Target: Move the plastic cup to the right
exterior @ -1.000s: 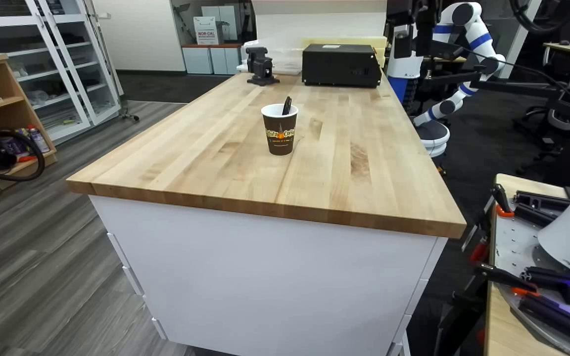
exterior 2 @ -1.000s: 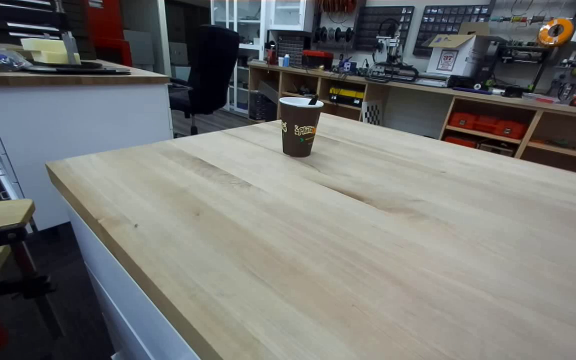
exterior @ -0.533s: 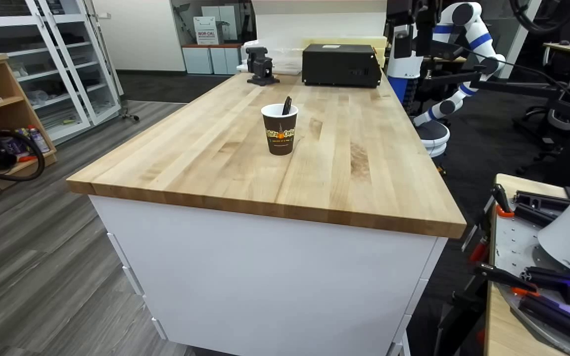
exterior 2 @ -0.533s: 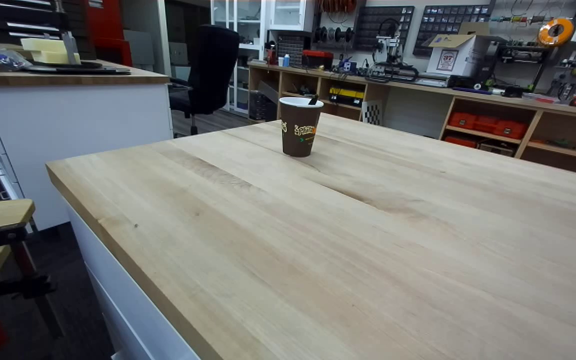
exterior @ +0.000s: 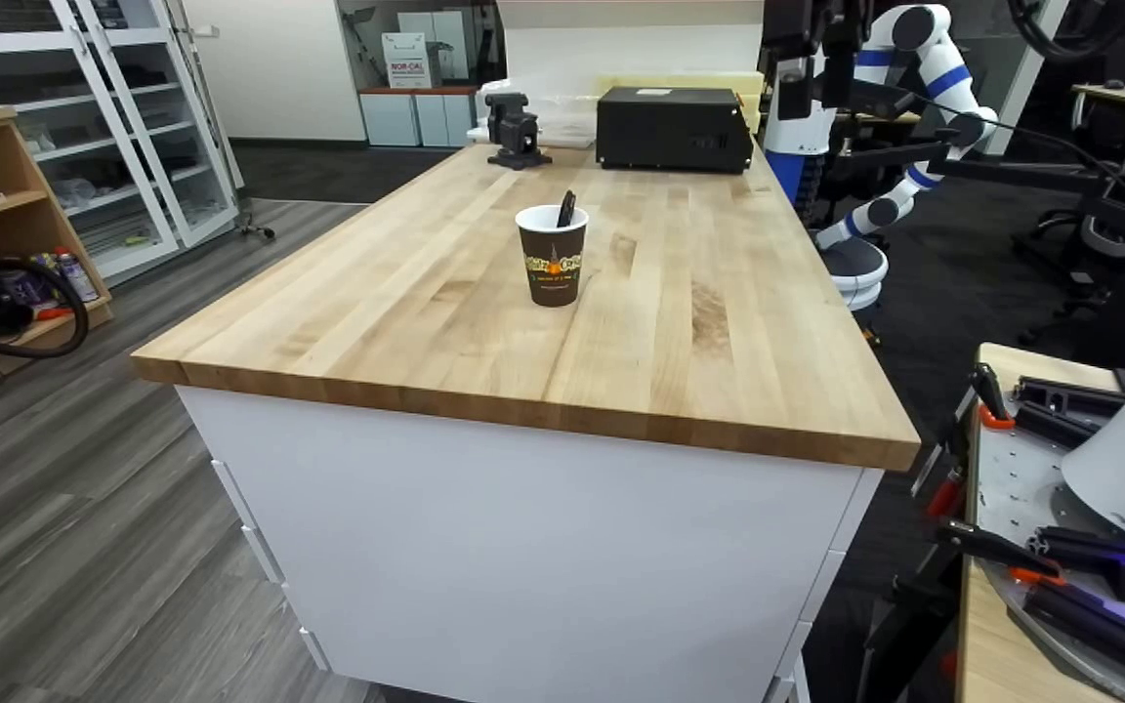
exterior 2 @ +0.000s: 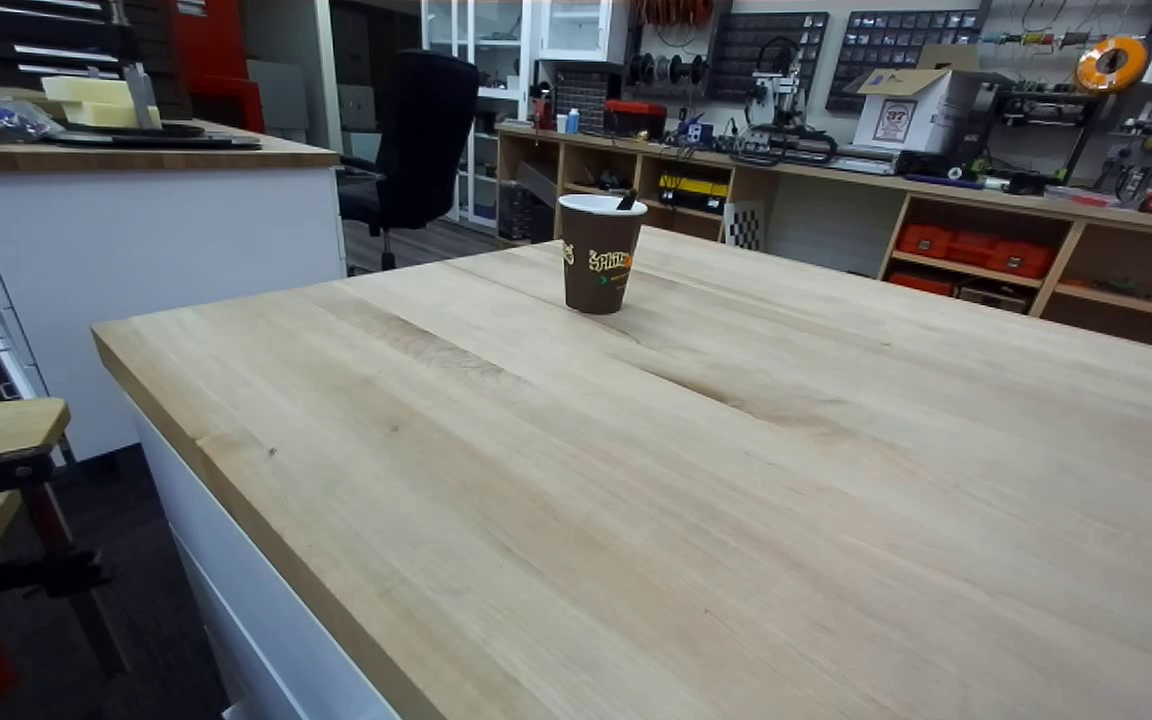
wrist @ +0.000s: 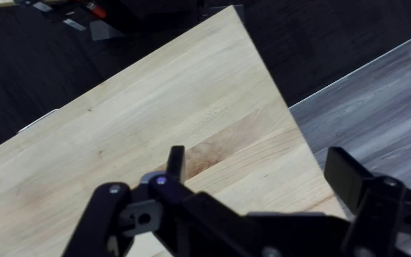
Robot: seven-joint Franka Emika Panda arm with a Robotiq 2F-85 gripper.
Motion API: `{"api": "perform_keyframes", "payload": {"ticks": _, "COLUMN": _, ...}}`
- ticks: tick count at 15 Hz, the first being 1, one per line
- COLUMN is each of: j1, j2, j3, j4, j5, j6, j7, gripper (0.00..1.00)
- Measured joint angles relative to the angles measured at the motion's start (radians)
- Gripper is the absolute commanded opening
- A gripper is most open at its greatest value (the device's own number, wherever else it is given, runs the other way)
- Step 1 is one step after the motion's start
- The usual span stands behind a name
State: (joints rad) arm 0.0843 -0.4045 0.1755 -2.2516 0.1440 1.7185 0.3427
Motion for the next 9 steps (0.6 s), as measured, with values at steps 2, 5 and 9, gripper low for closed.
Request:
{"api": "perform_keyframes", "payload": {"ticks": 2, "j1": -0.017, "j2": 0.004, "j3": 0.008, "j4": 0.006, "j5": -0.116, "j6": 0.000, "j7": 0.039, "gripper": 1.00}}
{"api": "perform_keyframes", "payload": {"ticks": 5, "j1": -0.038, "j2": 0.014, "j3": 0.025, "j4": 0.042, "j5": -0.290, "j6": 0.001, "j7": 0.080, "gripper": 1.00}}
{"api": "perform_keyframes", "payload": {"ticks": 9, "j1": -0.045, "j2": 0.058, "j3": 0.061, "j4": 0.120, "j5": -0.482, "j6": 0.030, "j7": 0.135, "gripper": 1.00}}
